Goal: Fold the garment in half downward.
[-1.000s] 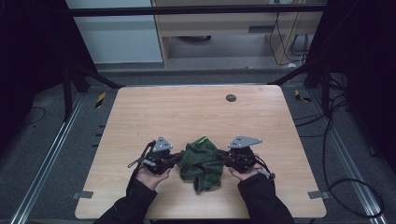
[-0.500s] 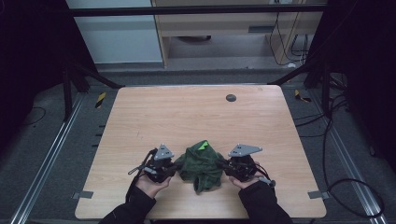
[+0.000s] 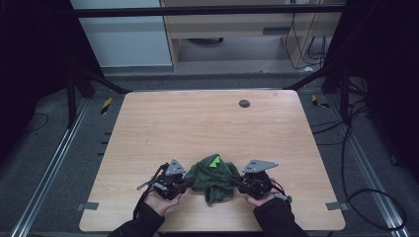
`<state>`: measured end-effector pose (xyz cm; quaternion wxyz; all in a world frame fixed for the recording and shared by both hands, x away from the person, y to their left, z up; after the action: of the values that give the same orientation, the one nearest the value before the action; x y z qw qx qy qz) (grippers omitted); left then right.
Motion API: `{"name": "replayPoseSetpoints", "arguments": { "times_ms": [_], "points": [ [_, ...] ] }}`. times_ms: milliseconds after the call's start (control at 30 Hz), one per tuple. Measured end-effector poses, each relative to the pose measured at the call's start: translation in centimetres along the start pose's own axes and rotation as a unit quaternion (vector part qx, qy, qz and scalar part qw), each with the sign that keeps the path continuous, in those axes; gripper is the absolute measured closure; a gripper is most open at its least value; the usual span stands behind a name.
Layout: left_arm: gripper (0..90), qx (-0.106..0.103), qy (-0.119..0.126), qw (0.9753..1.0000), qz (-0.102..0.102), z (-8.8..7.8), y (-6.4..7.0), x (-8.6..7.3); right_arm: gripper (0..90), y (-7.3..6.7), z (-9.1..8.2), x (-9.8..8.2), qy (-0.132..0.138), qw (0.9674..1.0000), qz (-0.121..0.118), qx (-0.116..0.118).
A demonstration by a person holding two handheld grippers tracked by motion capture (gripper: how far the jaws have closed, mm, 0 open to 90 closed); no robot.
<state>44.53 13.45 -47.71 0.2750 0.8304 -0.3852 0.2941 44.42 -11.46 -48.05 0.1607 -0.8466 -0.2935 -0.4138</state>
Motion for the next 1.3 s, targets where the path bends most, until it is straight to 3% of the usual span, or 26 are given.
{"name": "replayPoseSetpoints", "arguments": {
  "times_ms": [367,633,833,1033,1300],
  "points": [
    [89.3,-0.007,-0.019,0.9998,-0.002,0.6,0.2,-0.8,80.2,-0.3,0.4,-1.4,-0.019,0.9998,0.004,0.006],
    [89.2,-0.006,-0.022,0.9997,0.001,0.9,0.4,-0.9,79.8,-0.4,0.7,-1.8,-0.031,0.9995,0.000,-0.002],
    [83.5,0.000,-0.002,1.0000,-0.002,0.4,0.2,-0.7,73.6,-0.2,0.3,-1.4,-0.025,0.9996,0.010,-0.001],
    [74.9,0.010,0.017,0.9998,-0.008,-0.6,-0.1,-0.1,72.8,0.1,-0.4,-0.9,-0.006,0.9998,0.017,-0.011],
    [73.0,0.032,0.050,0.9981,-0.015,-2.7,-1.0,0.9,74.0,1.2,-1.6,0.2,0.023,0.9990,0.029,-0.027]
  ]
}}
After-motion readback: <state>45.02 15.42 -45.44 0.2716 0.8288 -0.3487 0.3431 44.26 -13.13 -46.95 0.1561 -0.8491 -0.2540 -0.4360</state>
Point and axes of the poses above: each handheld gripper's, and its own axes: z roughly forward along the jaws, x roughly out of its top, y roughly to its right, the point moved 3 cm from there along z, roughly forward along the jaws, and after that the axes turned 11 degrees about -x, right-handed, at the moved point
